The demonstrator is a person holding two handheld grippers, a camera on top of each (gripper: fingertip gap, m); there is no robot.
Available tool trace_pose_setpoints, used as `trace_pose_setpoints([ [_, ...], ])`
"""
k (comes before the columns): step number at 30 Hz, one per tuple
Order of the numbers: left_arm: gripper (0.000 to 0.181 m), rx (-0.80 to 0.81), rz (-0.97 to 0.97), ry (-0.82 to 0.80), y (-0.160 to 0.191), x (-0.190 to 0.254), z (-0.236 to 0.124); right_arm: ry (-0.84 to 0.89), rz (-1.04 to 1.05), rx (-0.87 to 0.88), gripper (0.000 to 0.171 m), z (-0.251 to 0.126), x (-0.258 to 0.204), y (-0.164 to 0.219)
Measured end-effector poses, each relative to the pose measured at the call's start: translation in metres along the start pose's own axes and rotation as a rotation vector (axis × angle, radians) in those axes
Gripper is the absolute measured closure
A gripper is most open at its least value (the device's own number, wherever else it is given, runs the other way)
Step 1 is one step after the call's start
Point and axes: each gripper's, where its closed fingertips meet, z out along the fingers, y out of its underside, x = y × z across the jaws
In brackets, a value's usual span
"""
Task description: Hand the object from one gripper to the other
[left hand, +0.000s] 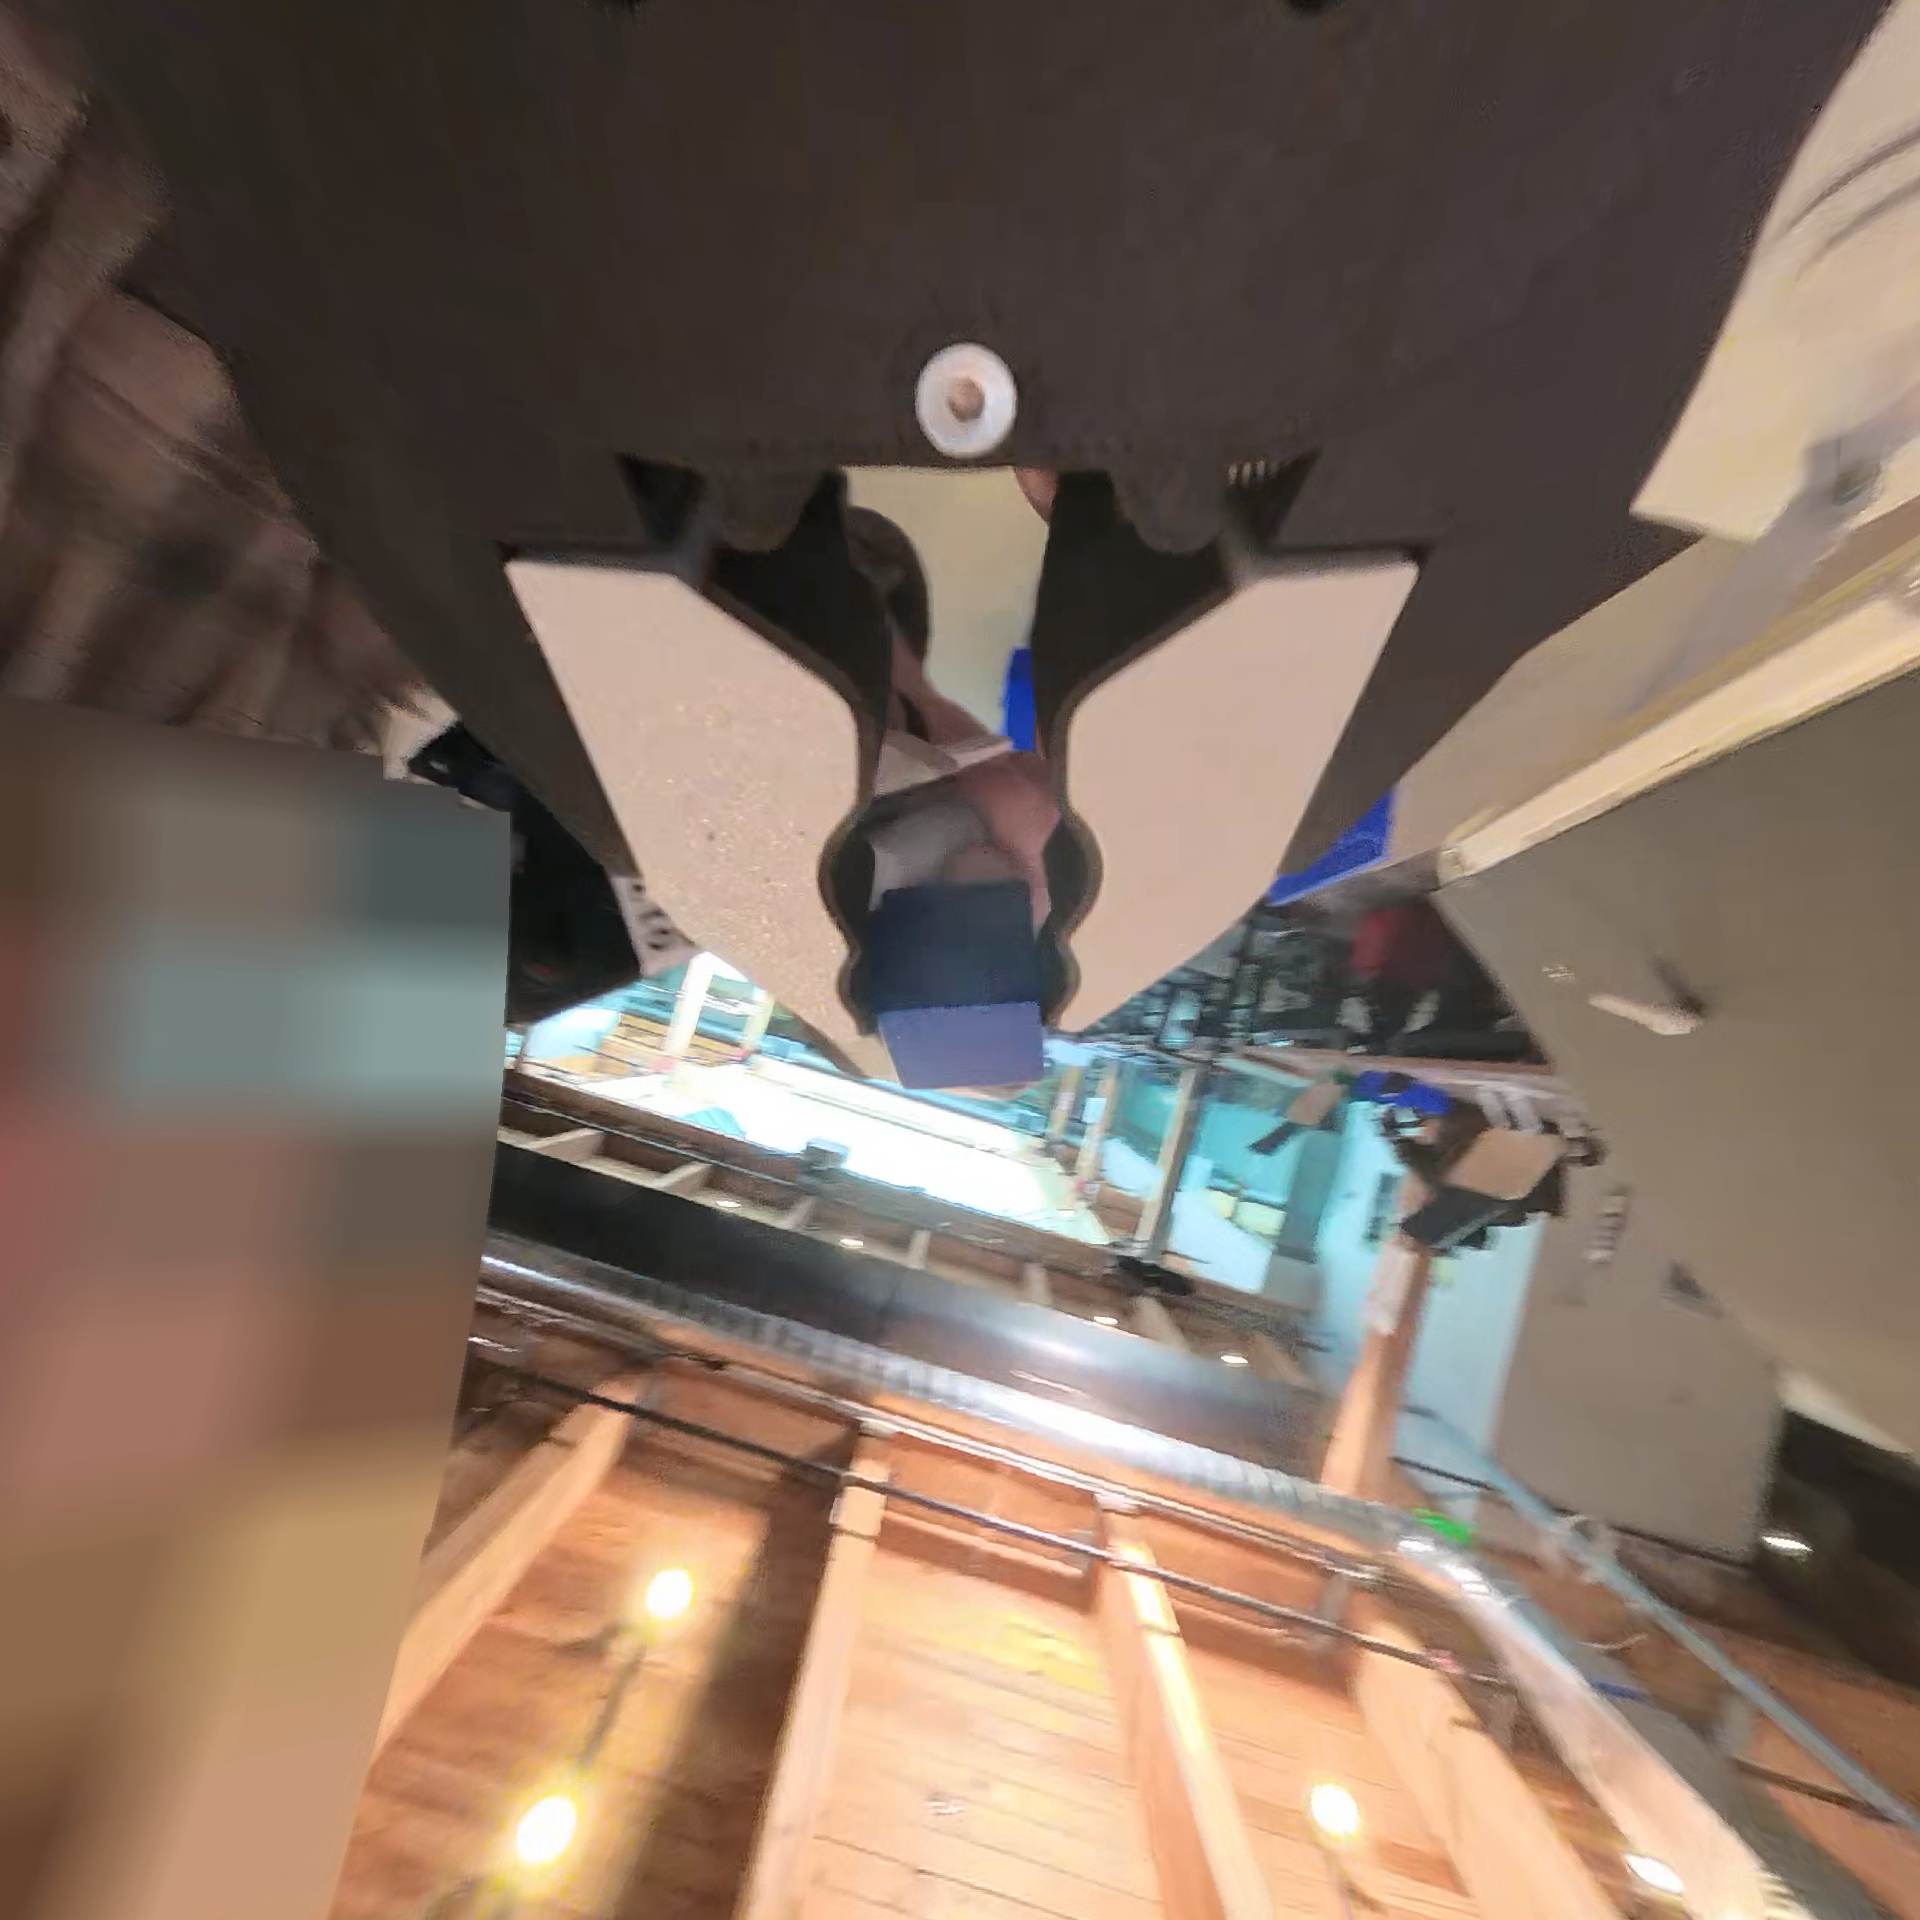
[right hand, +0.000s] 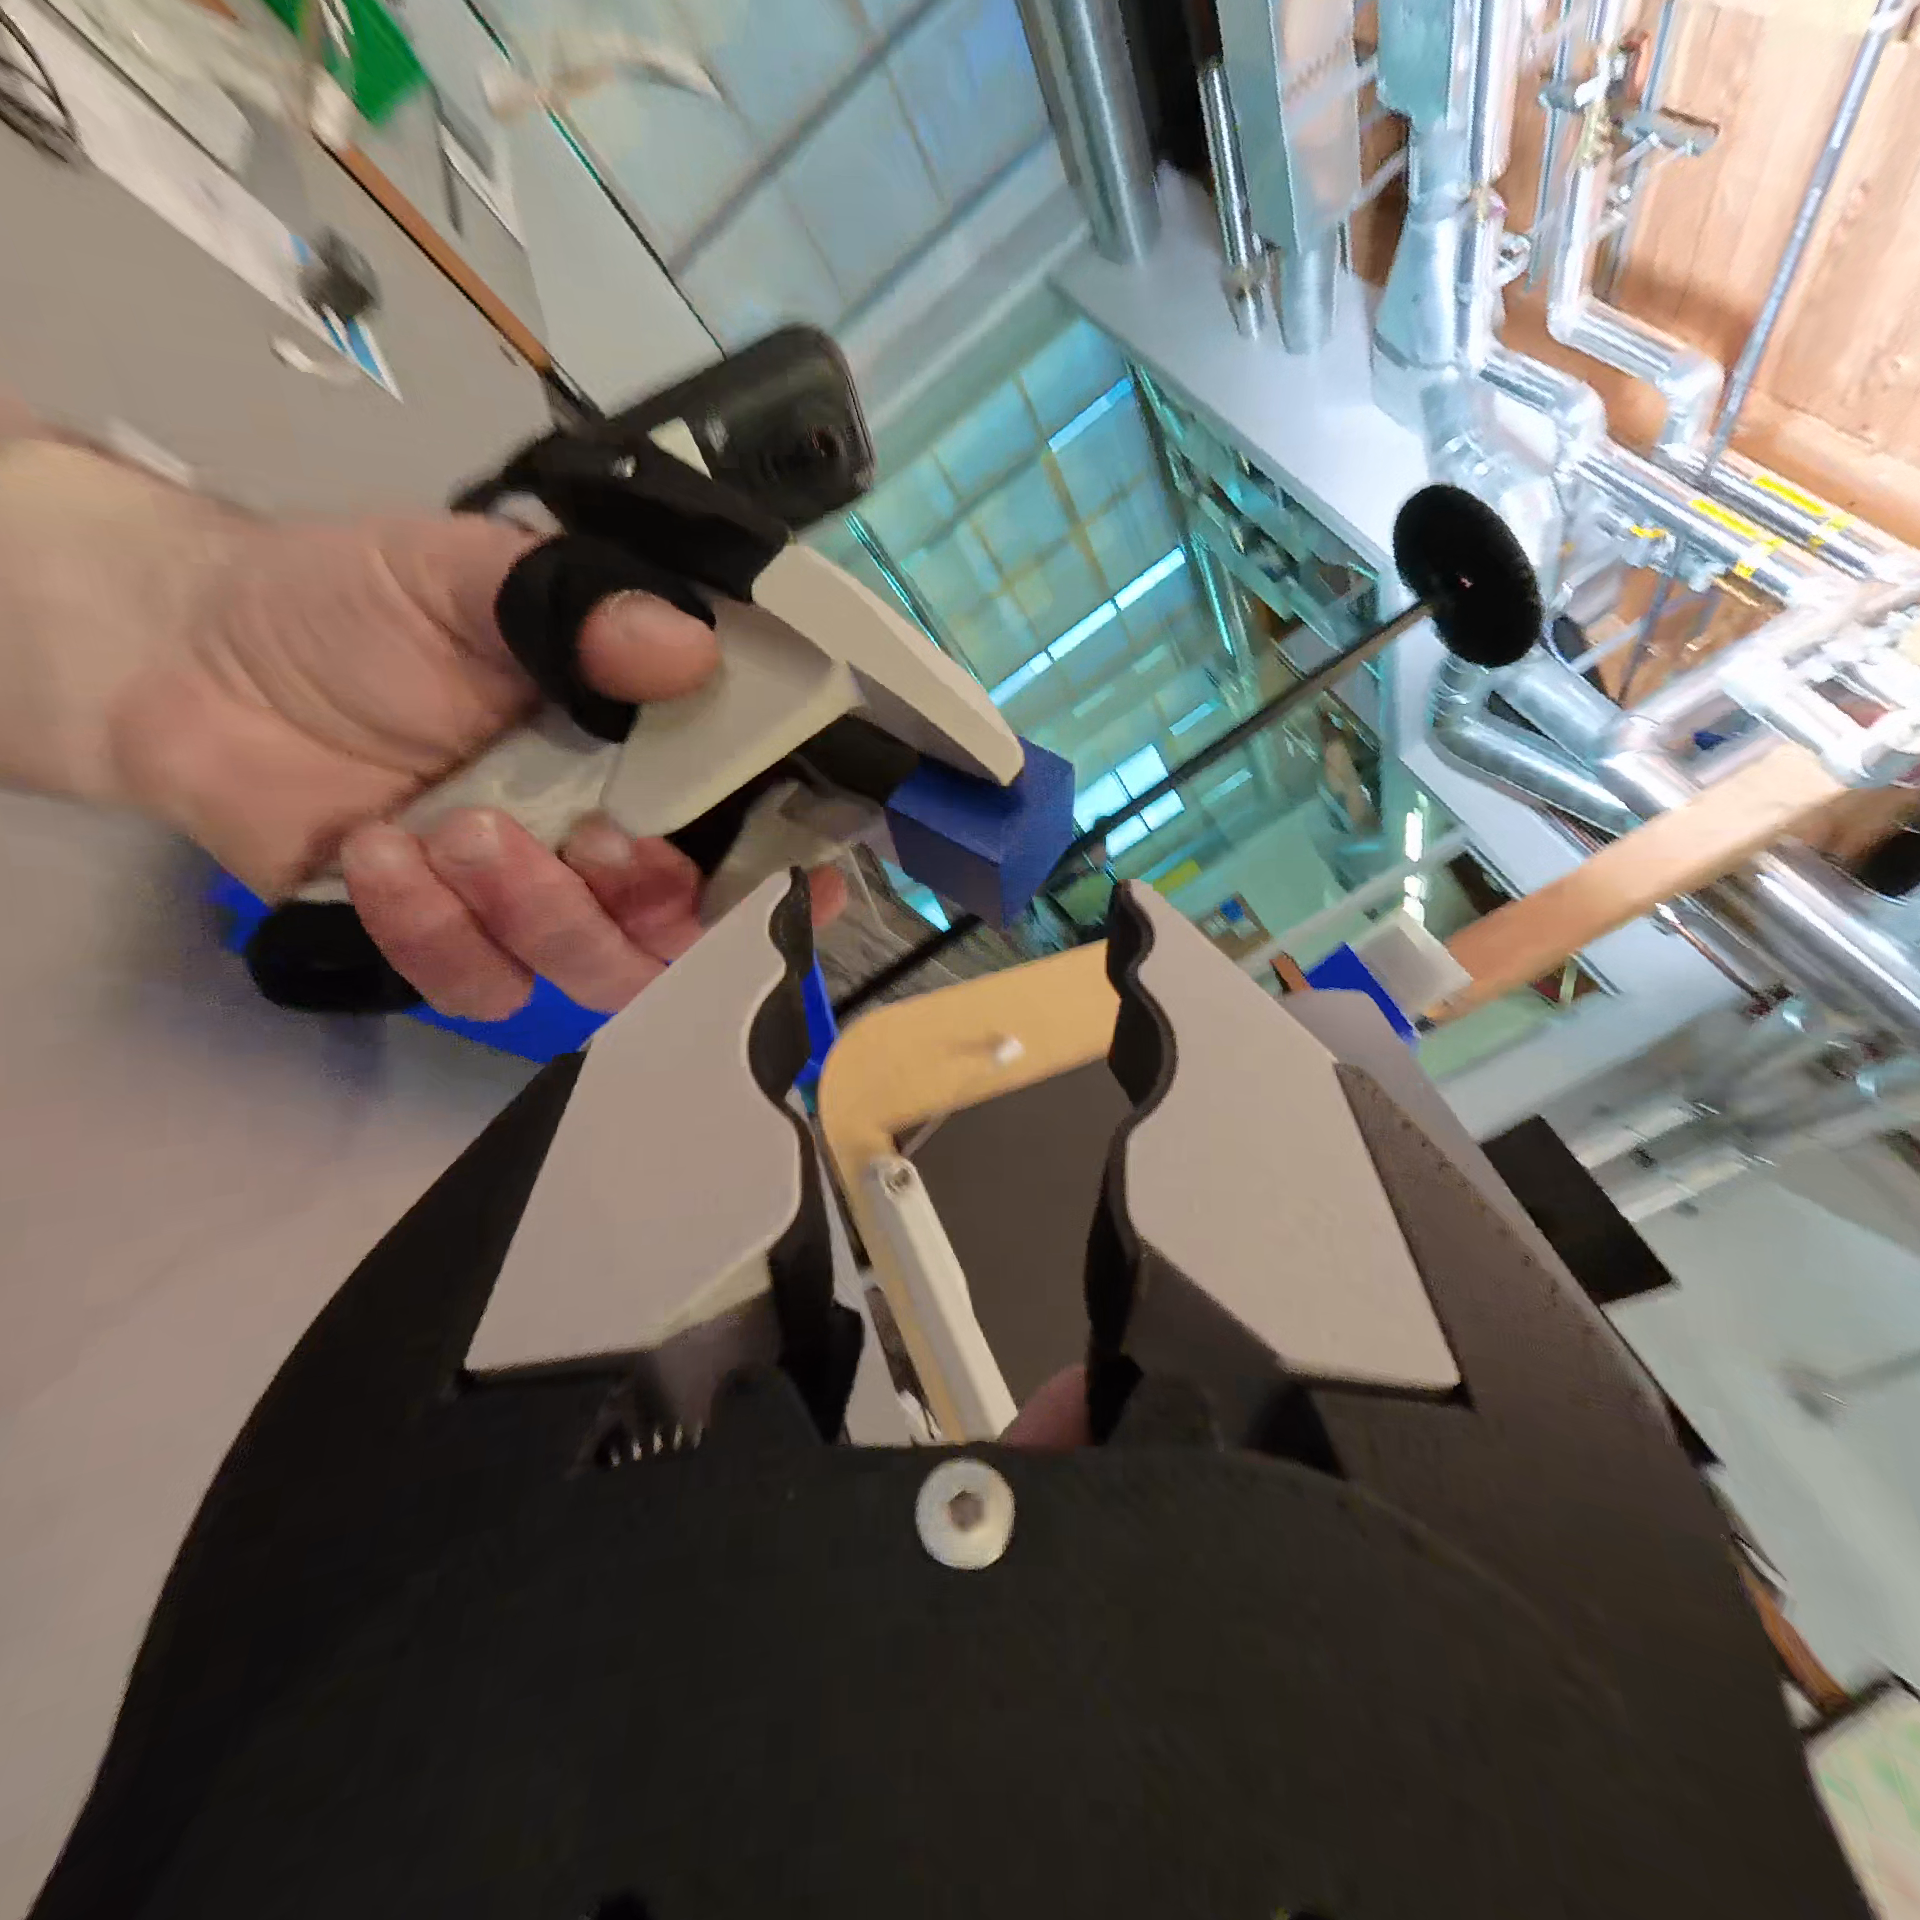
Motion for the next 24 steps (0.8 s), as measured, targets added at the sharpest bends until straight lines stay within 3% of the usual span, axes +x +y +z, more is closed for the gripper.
trace_pose_setpoints([
  [9,0.153,-0.13,0.029,0.272,0.023,0.043,-0.001,-0.151,-0.034,0.186,0.134,-0.023,-0.018,-0.035],
  [17,0.153,-0.347,0.055,0.412,0.054,0.066,-0.013,-0.379,-0.103,0.151,0.14,-0.039,-0.051,-0.04],
  [24,0.153,-0.411,-0.01,0.476,0.067,0.069,-0.021,-0.44,-0.251,0.025,0.144,-0.043,-0.066,-0.034],
])
